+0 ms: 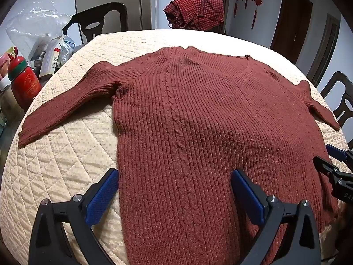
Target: Fold small clothes
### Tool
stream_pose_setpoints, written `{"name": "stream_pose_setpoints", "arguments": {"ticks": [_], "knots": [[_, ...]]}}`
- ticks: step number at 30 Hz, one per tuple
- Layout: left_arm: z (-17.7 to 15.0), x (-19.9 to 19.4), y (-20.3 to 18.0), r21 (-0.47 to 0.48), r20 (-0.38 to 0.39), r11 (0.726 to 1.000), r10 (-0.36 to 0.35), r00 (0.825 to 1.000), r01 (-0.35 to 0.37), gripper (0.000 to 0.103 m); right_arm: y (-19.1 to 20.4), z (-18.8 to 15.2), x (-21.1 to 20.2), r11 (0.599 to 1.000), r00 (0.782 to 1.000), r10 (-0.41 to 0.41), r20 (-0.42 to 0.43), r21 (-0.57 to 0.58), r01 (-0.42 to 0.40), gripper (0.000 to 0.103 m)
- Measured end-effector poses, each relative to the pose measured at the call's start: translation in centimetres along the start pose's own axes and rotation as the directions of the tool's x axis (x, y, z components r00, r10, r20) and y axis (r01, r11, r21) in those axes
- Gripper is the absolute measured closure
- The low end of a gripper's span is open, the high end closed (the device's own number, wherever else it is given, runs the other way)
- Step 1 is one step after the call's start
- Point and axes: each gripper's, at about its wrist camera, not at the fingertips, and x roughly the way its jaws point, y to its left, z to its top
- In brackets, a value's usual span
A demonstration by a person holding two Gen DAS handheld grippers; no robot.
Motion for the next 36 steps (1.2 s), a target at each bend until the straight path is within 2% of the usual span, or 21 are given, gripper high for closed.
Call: {"name": "stream_pose_setpoints", "arguments": {"ticks": [24,36], "knots": [[0.75,0.22,-0.28,0.004,-0.007,1.0,0.009,1.0,-0.009,0.0,-0.03,-0.04,-0.01,1.0,1.0,0.0,0.0,-0.001,0.0,0.028],[0.05,-0.01,-0.17,0.005,0.003,1.0,0.008,1.0,-0.008,0.0,0.03,-0.11,0.08,1.0,1.0,0.0,0.0,0.0,0.0,0.028]]}}
